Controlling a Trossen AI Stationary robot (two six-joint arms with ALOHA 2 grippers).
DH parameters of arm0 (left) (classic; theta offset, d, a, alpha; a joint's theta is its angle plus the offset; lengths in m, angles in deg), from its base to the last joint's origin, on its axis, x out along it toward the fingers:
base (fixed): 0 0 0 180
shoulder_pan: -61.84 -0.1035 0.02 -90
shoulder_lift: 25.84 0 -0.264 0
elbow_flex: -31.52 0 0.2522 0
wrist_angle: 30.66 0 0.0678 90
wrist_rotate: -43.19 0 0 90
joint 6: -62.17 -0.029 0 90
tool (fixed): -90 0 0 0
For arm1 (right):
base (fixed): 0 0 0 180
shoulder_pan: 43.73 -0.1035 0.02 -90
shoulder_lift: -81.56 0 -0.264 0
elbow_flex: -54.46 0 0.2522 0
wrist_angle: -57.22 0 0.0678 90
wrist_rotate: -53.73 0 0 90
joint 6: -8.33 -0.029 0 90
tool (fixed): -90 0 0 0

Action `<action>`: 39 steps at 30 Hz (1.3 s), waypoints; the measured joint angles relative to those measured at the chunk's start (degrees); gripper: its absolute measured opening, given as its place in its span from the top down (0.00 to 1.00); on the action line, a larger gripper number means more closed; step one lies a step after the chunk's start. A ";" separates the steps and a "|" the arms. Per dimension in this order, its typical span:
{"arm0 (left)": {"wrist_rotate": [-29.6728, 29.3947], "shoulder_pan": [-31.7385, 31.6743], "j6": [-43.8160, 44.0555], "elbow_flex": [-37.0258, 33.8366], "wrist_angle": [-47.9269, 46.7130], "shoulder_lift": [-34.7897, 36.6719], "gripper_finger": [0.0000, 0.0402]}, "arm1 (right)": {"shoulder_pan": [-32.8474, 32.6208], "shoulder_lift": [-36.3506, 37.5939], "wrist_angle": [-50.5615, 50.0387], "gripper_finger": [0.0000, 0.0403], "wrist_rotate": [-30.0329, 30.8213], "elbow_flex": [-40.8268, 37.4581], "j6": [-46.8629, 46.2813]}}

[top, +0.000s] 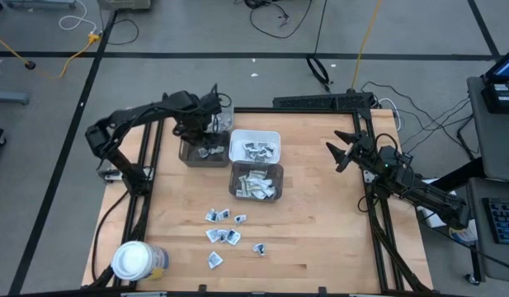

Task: Pick & Place First Aid Supplies
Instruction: Put the blue alcohol pad into the left black bin

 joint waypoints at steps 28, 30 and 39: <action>1.82 54.96 39.56 0.60 6.62 1.87 0.39 | -0.02 -0.02 0.02 0.26 0.02 0.02 0.00; 2.68 58.68 43.54 0.60 7.34 1.87 0.39 | -0.01 0.00 0.02 0.26 0.00 0.01 0.00; 4.43 67.83 57.00 0.59 14.86 -1.74 0.37 | -0.01 0.00 0.00 0.26 0.00 0.02 0.00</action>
